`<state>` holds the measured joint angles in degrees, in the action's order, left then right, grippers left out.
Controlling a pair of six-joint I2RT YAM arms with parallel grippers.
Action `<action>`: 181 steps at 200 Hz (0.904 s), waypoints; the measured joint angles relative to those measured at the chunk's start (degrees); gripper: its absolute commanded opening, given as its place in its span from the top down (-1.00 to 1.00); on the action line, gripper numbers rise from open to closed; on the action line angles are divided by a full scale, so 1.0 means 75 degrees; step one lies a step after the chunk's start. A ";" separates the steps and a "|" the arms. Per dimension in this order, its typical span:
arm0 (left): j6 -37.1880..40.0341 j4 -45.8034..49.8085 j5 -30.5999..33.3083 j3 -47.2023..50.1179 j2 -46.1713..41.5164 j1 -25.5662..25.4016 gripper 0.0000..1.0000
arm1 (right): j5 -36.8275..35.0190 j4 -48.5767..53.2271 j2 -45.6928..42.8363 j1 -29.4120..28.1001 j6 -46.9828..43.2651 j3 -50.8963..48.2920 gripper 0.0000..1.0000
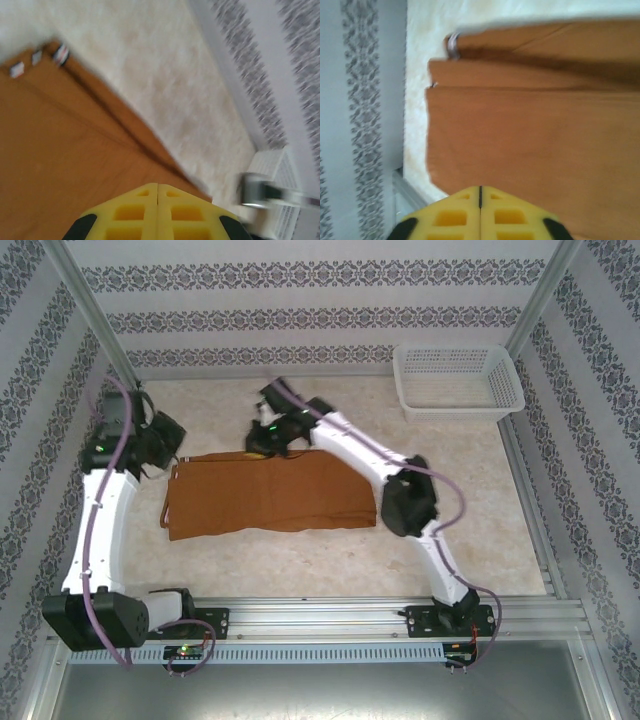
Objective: Roll up the long pants
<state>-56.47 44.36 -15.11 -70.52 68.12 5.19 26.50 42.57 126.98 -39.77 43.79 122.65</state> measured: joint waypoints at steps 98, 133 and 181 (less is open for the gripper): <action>-0.2113 -0.1215 0.1906 0.2186 0.2311 -0.2594 1.00 | -0.0997 -0.0143 -0.1658 0.1515 -0.2241 -0.4966 1.00; -0.1865 -0.1186 0.2328 -0.0297 0.4462 -0.2594 1.00 | -0.1011 -0.0796 -0.1705 0.1212 -0.2264 -0.6100 1.00; -0.1297 -0.1023 0.2104 -0.2999 0.7114 -0.2600 1.00 | -0.1204 -0.1588 -0.2495 -0.0350 -0.1684 -0.7382 1.00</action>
<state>-66.19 36.69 0.67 -93.01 121.47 -14.31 17.47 30.65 108.27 -42.39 31.16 67.29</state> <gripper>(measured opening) 0.049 0.063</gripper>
